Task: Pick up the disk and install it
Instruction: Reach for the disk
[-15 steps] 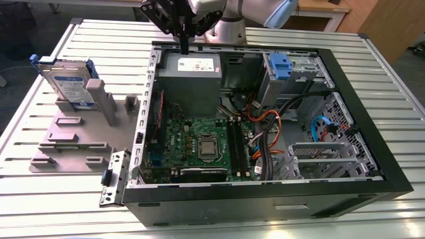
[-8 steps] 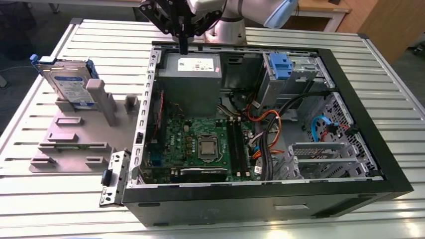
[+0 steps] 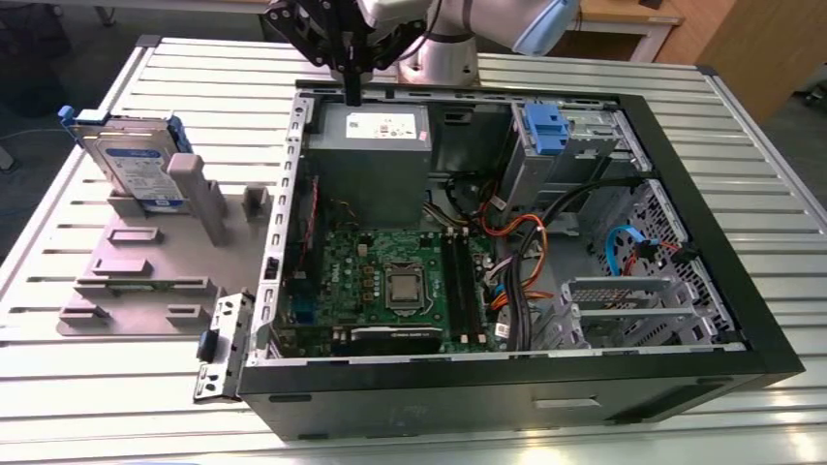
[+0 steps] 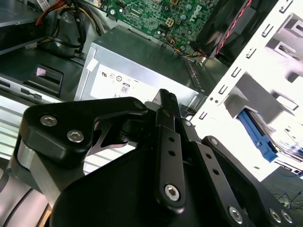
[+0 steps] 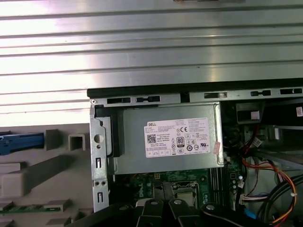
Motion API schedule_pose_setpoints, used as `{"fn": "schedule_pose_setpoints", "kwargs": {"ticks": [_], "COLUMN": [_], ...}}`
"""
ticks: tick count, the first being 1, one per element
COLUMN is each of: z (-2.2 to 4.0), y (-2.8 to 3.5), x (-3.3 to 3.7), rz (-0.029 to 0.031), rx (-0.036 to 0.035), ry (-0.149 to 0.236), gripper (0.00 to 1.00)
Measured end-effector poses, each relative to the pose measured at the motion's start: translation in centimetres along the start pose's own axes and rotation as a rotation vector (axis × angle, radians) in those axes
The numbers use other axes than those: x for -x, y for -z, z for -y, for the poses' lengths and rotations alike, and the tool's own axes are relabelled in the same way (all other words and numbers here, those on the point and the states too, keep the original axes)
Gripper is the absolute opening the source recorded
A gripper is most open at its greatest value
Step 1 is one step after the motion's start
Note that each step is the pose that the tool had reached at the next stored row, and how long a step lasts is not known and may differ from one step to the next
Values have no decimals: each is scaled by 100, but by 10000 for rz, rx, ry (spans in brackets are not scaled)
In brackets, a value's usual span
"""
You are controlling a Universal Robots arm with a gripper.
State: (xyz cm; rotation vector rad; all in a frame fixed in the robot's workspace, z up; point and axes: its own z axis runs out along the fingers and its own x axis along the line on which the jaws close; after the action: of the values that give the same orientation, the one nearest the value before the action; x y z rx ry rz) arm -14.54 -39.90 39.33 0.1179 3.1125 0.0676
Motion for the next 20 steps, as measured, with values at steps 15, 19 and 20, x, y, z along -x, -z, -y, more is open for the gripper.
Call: {"fn": "schedule_pose_setpoints", "kwargs": {"ticks": [15, 19, 20], "z": [4, 6, 6], "y": [2, 2, 2], "x": [-59, -75, -78], "rz": [0, 0, 0], "rx": [0, 0, 1], "ry": [-1, 0, -1], "gripper": [11, 11, 11]}}
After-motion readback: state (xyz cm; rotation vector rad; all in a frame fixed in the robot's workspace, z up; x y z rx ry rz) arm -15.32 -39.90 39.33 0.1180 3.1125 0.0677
